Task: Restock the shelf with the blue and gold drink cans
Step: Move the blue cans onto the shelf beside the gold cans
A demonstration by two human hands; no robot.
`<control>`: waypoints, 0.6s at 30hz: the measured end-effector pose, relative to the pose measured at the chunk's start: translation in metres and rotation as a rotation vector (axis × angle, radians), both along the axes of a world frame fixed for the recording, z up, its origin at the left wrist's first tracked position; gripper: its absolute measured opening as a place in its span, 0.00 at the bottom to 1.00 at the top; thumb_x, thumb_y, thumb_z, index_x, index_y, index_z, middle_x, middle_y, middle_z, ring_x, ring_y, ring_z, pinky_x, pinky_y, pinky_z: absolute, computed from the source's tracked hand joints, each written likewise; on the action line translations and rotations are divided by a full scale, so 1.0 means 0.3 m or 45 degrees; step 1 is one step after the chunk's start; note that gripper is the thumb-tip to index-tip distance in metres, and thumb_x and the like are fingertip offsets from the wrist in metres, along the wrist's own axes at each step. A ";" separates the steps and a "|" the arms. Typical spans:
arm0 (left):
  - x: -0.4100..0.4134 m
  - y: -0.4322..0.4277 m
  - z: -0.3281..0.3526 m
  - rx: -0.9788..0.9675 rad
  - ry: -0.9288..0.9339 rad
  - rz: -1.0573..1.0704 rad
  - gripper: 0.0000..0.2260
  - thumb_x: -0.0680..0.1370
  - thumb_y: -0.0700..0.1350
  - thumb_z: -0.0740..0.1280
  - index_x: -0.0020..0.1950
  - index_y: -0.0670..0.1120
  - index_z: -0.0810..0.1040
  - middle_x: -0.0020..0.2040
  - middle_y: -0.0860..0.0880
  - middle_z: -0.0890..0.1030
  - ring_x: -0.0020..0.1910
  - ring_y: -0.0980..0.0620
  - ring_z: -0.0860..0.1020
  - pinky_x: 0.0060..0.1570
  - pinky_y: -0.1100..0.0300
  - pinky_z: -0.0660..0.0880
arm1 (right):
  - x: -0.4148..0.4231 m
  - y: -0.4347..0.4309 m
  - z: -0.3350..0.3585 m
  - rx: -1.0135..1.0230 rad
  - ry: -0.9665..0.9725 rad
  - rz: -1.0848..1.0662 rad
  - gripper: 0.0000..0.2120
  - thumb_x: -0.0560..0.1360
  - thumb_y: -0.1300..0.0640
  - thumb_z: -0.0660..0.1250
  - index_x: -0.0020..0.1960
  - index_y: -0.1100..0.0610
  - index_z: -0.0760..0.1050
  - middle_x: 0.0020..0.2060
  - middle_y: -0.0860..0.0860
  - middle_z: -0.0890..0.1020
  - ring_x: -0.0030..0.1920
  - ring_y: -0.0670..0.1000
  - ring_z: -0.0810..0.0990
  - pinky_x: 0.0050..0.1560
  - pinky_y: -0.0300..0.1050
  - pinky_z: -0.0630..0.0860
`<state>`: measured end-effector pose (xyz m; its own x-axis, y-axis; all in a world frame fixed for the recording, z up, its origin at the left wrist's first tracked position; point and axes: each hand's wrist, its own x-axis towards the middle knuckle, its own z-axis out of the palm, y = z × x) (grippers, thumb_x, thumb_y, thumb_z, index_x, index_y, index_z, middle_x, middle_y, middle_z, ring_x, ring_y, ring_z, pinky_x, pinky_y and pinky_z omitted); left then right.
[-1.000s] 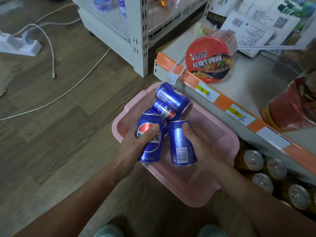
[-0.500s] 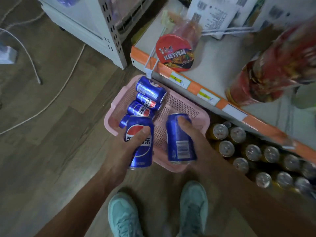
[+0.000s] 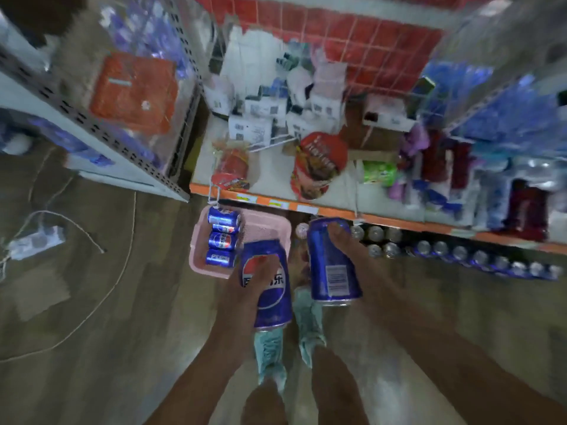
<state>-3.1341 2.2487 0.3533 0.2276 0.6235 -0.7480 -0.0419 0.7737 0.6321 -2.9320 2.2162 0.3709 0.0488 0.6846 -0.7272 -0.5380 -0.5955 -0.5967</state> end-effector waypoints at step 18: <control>0.584 -0.353 0.782 0.163 -0.062 -0.706 0.28 0.67 0.57 0.76 0.63 0.48 0.78 0.53 0.43 0.86 0.46 0.44 0.85 0.43 0.50 0.81 | 0.426 -0.754 0.716 0.078 -0.295 -0.760 0.35 0.63 0.35 0.77 0.59 0.59 0.76 0.44 0.61 0.85 0.40 0.59 0.85 0.39 0.50 0.81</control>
